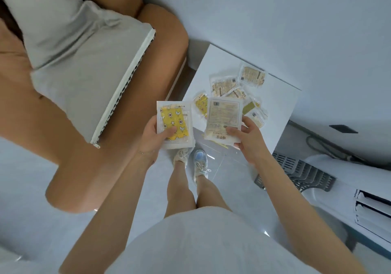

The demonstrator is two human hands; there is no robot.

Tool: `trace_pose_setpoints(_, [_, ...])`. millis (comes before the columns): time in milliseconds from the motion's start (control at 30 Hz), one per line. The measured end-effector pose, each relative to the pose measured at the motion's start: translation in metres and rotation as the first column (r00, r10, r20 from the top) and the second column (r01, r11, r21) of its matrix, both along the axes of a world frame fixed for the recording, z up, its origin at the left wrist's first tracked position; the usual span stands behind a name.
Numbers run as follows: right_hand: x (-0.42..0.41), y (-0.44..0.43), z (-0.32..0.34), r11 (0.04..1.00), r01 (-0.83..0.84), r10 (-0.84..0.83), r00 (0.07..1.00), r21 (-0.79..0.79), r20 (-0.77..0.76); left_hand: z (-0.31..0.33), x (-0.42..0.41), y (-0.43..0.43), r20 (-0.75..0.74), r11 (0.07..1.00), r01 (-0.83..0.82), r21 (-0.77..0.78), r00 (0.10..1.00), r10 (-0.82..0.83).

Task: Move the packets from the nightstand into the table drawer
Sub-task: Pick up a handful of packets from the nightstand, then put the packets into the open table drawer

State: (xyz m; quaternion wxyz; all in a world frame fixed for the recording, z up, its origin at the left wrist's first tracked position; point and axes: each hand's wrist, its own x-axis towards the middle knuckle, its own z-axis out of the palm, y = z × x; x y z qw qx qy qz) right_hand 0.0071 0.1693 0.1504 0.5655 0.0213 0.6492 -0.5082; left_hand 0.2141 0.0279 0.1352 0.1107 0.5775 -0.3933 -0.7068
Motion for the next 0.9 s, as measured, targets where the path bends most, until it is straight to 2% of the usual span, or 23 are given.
trace_pose_setpoints(267, [0.053, -0.033, 0.033, 0.953, -0.304, 0.305, 0.952, 0.008, -0.033, 0.030, 0.086, 0.037, -0.031, 0.937, -0.350, 0.009, 0.936, 0.350])
trace_pose_setpoints(433, [0.114, -0.061, 0.048, 0.861, -0.508, 0.507, 0.860, -0.014, -0.049, 0.039, 0.155, 0.052, -0.060, 0.824, -0.567, 0.016, 0.822, 0.567])
trace_pose_setpoints(600, [0.202, -0.083, 0.057, 0.737, -0.675, 0.672, 0.734, -0.009, -0.097, 0.041, 0.242, 0.067, -0.089, 0.703, -0.711, 0.012, 0.699, 0.709])
trace_pose_setpoints(700, [0.272, -0.088, 0.059, 0.695, -0.719, 0.714, 0.691, -0.010, -0.111, 0.044, 0.306, 0.080, -0.094, 0.652, -0.758, 0.014, 0.648, 0.755])
trace_pose_setpoints(900, [0.426, -0.081, 0.058, 0.713, -0.700, 0.700, 0.714, -0.044, -0.010, 0.048, 0.456, 0.117, -0.058, 0.563, -0.826, -0.008, 0.563, 0.824])
